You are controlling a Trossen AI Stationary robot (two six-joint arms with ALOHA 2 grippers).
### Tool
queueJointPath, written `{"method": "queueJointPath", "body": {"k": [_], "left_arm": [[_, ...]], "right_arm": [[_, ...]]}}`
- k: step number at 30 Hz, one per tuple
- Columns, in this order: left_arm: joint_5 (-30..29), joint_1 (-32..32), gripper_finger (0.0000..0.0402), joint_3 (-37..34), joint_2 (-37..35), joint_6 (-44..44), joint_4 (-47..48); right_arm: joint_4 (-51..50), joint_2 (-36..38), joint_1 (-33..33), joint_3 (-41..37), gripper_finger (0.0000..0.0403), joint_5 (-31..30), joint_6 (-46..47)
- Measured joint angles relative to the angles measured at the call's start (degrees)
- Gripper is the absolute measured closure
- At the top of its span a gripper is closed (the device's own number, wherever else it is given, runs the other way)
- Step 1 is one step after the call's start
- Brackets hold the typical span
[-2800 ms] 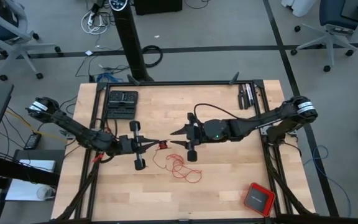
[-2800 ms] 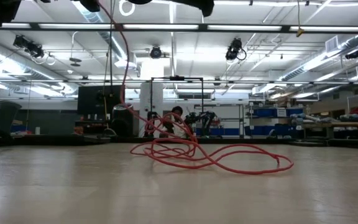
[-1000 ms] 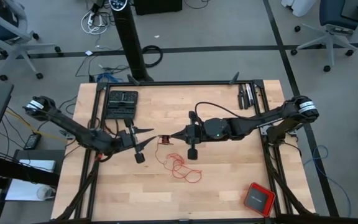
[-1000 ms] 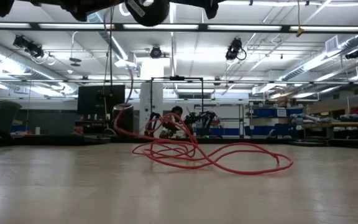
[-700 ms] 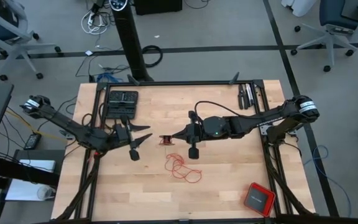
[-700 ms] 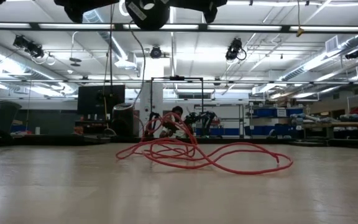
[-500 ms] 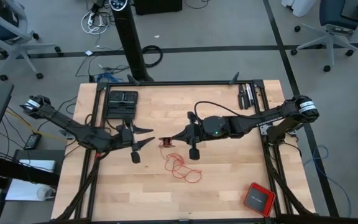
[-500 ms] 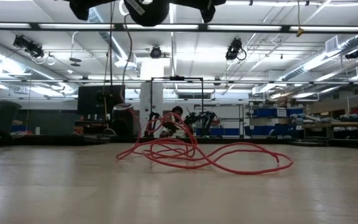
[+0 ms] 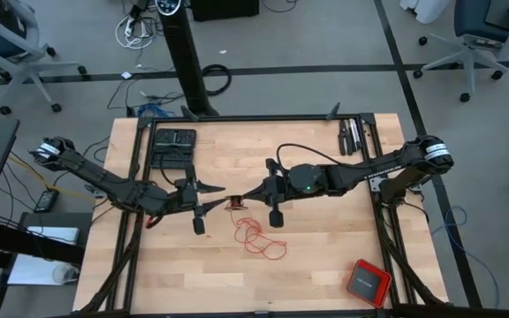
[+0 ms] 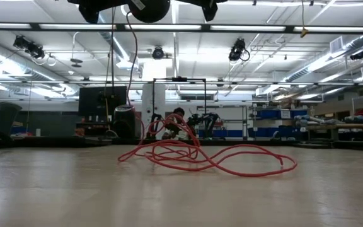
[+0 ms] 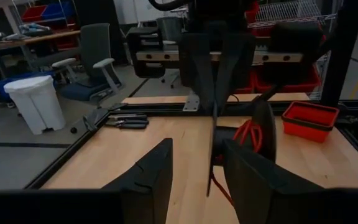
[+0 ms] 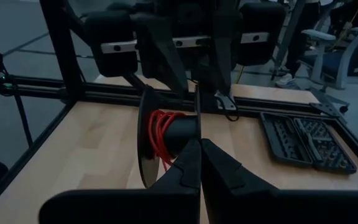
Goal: Coil cords
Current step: Uncoil the red wire from the spool
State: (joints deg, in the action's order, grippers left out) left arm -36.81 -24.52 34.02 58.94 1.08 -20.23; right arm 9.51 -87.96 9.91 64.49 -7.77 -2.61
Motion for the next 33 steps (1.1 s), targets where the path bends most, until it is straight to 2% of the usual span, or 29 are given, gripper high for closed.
{"method": "queueJointPath", "body": {"k": [11, 14, 17, 18, 24, 27, 31, 33], "left_arm": [[1.7, 0.3, 0.0265, 0.0, 3.5, 2.6, -2.9], [2.1, 0.2, 0.0301, -0.1, 5.0, 5.1, -4.6], [2.2, 0.2, 0.0374, -0.1, 5.4, 6.5, -5.3], [2.0, 0.3, 0.0386, -0.1, 5.4, 6.5, -5.2], [1.5, 0.5, 0.0399, -0.1, 5.1, 6.4, -5.3], [0.4, 0.5, 0.04, -0.1, 5.1, 6.2, -4.9], [-2.1, 0.4, 0.04, 0.0, 4.6, 6.1, -5.1], [-3.2, 0.4, 0.04, 0.0, 4.7, 5.9, -4.9]], "right_arm": [[2.7, 0.0, 0.2, 0.0, 0.0403, 0.4, -0.6], [2.4, 0.0, 0.2, 0.0, 0.0403, 0.6, -0.6], [2.4, 0.0, 0.2, 0.0, 0.0402, 0.8, -0.6], [2.4, 0.0, 0.2, 0.0, 0.04, 1.0, -0.6], [2.4, 0.0, 0.4, 0.0, 0.0367, 1.1, 0.0], [-0.5, 1.3, 0.5, 0.0, 0.0347, -1.0, 1.2], [-7.3, 5.2, 1.0, 0.1, 0.033, -8.9, 5.8], [-11.8, 5.6, 1.0, 0.1, 0.0328, -10.2, 8.2]]}}
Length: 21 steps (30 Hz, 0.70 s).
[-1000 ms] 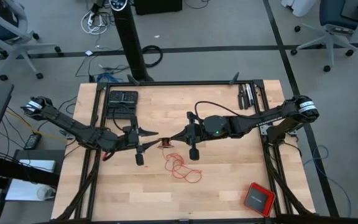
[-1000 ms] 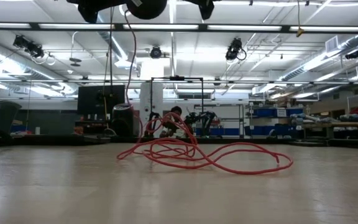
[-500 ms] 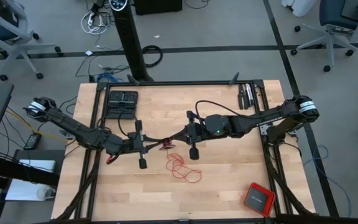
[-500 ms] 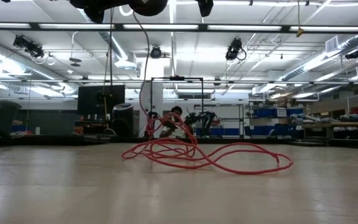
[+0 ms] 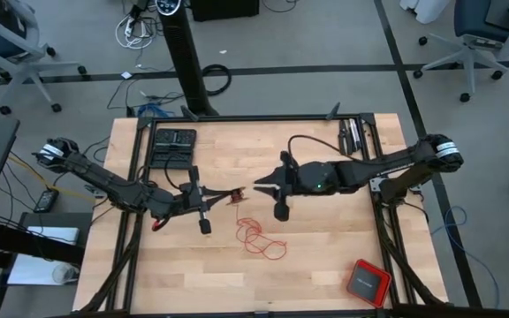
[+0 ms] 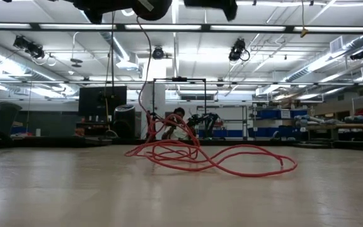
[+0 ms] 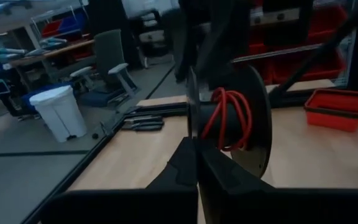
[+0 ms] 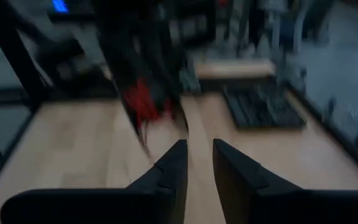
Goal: Coil cords
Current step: Uncoil the red wire from the spool
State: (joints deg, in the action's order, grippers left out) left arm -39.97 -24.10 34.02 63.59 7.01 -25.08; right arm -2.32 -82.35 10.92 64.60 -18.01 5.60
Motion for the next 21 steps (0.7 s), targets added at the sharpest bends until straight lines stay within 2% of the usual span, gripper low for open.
{"method": "queueJointPath", "body": {"k": [4, 12, 21], "left_arm": [[-0.6, 0.0, 0.0401, 0.0, 0.0, -0.2, -2.1], [-3.1, 0.0, 0.0401, 0.0, 0.0, -0.2, -4.2], [-3.2, 0.0, 0.0401, 0.0, 0.0, -1.5, -4.9]], "right_arm": [[-1.5, -3.7, 0.2, 0.0, 0.0328, 0.2, 0.7], [11.0, -12.6, 0.2, -0.1, 0.0328, 5.4, -2.7], [19.4, -16.1, 0.2, -0.1, 0.0331, 4.2, -7.8]]}}
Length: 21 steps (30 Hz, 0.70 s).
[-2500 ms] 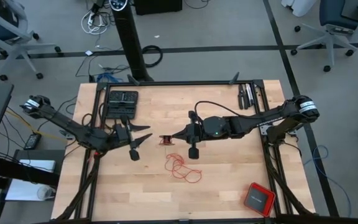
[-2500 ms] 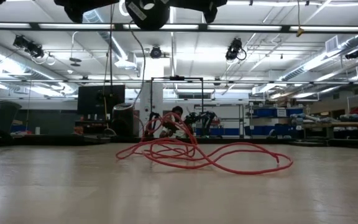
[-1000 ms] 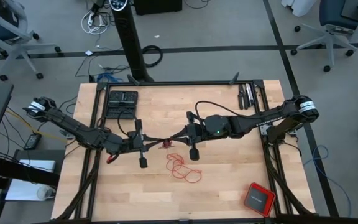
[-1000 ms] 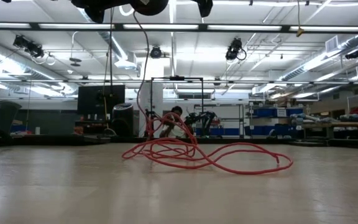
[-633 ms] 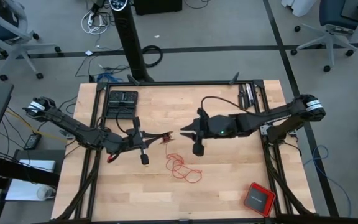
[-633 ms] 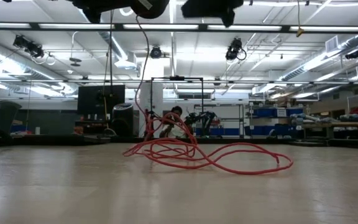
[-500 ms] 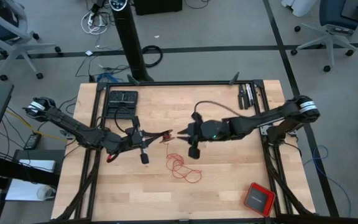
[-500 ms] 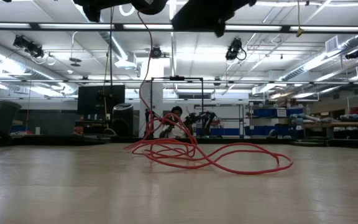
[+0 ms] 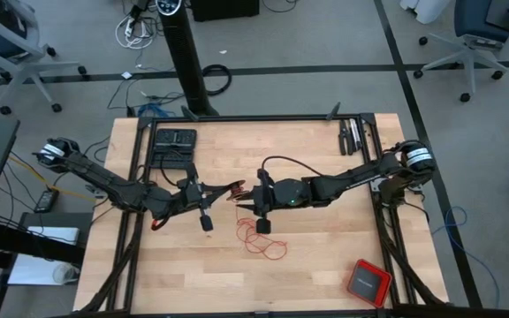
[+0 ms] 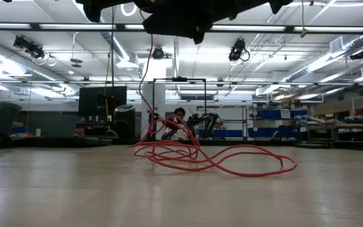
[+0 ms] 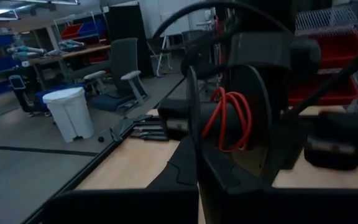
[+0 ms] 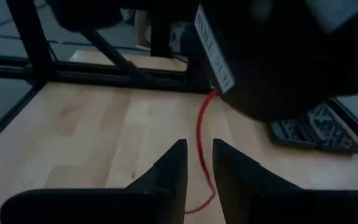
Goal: Coil cords
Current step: Uncoil the red wire from the spool
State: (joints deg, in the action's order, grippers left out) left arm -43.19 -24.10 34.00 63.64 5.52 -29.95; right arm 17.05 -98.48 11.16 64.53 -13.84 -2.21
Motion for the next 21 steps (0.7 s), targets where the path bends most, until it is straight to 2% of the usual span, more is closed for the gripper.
{"method": "queueJointPath", "body": {"k": [5, 9, 18, 21], "left_arm": [[-0.2, 0.0, 0.0401, 0.0, 0.0, 0.0, -0.4], [-0.6, 0.0, 0.0401, 0.0, 0.0, 0.1, 0.5], [-0.2, 0.0, 0.0401, 0.0, -0.2, 3.2, 8.3], [-2.6, 0.0, 0.0401, 0.0, -0.2, 3.5, 14.1]], "right_arm": [[0.2, -0.8, 0.0, -0.1, 0.0351, -1.3, -1.0], [-1.9, -0.6, 0.0, 0.0, 0.0394, -2.6, -1.3], [-14.5, 7.0, 1.7, -0.1, 0.04, -20.0, -0.9], [-13.8, 9.9, 3.2, 0.0, 0.0401, -22.2, -3.4]]}}
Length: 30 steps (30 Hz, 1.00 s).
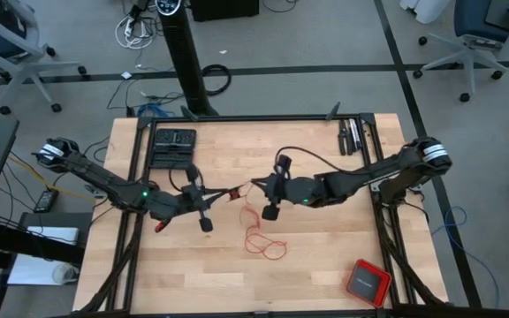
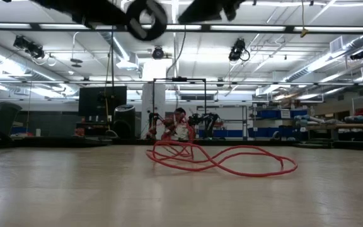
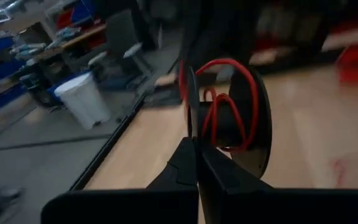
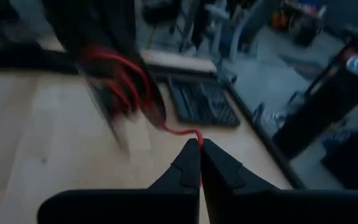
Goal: Coil cords
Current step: Uncoil the red wire from the spool
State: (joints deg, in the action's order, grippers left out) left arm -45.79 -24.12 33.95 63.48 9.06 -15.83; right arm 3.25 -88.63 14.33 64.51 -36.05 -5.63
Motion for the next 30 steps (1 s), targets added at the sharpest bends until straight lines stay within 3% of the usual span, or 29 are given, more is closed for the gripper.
{"method": "queueJointPath", "body": {"k": [3, 6, 11, 18, 24, 30], "left_arm": [[-6.7, 0.1, 0.0401, 0.0, 0.0, -0.1, 3.8], [-11.9, 0.1, 0.0401, 0.0, 0.0, -0.4, 4.0], [-14.5, 0.1, 0.0401, 0.0, 0.0, -0.5, 3.2], [-17.5, 0.0, 0.0401, 0.0, 0.0, -2.2, -4.0], [-16.1, -1.2, 0.0401, 0.0, 0.0, -1.7, -10.7], [-13.5, -2.8, 0.0401, 0.0, 0.0, 2.6, -11.2]], "right_arm": [[2.7, 0.6, 2.0, 0.0, 0.0401, 0.7, -4.9], [8.0, 0.2, 3.5, 0.0, 0.0401, 6.1, -9.0], [15.2, -1.8, 3.5, 0.1, 0.0402, 18.9, -9.8], [17.7, -7.7, 0.9, 0.0, 0.0402, 29.0, -5.9], [15.3, -13.8, -3.4, 0.0, 0.0402, 29.6, 2.4], [-4.4, -10.8, -7.4, -0.1, 0.0402, 16.8, 13.8]]}}
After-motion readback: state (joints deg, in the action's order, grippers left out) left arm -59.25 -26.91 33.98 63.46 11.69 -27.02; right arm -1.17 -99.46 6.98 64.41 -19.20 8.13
